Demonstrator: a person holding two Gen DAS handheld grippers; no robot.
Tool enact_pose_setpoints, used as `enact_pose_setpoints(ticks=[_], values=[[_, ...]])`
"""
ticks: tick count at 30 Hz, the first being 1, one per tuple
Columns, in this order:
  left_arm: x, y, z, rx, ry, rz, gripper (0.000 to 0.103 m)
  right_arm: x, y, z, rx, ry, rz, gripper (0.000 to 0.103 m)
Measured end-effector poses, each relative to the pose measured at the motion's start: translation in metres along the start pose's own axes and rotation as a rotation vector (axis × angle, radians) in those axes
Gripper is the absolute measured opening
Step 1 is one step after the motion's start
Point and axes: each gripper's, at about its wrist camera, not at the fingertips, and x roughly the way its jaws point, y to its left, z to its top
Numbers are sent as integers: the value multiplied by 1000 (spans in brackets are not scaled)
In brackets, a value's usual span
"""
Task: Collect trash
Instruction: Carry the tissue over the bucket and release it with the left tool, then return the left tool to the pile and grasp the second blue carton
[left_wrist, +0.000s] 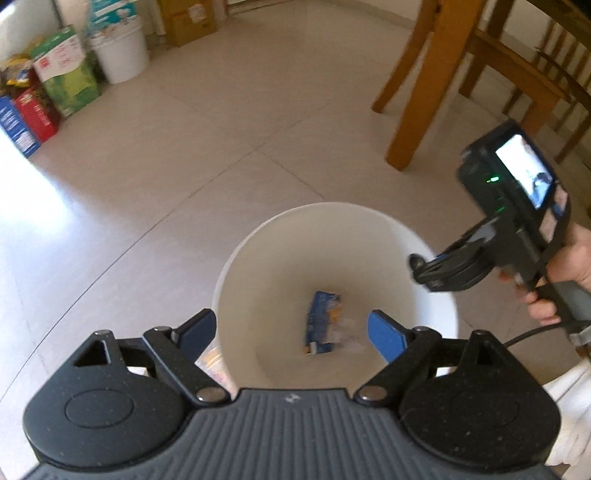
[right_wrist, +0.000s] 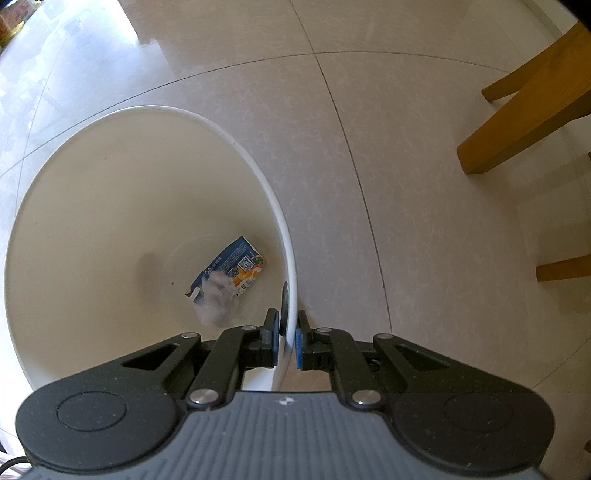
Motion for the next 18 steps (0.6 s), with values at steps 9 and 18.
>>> enact_pose_setpoints(ticks=[9,18], values=[[7,84,-83,-265,62,105,91,0,2,0,0,-1,-3,11],[71,147,-191,-583,171,234,91,-1,2,1,3,0,-8,11]])
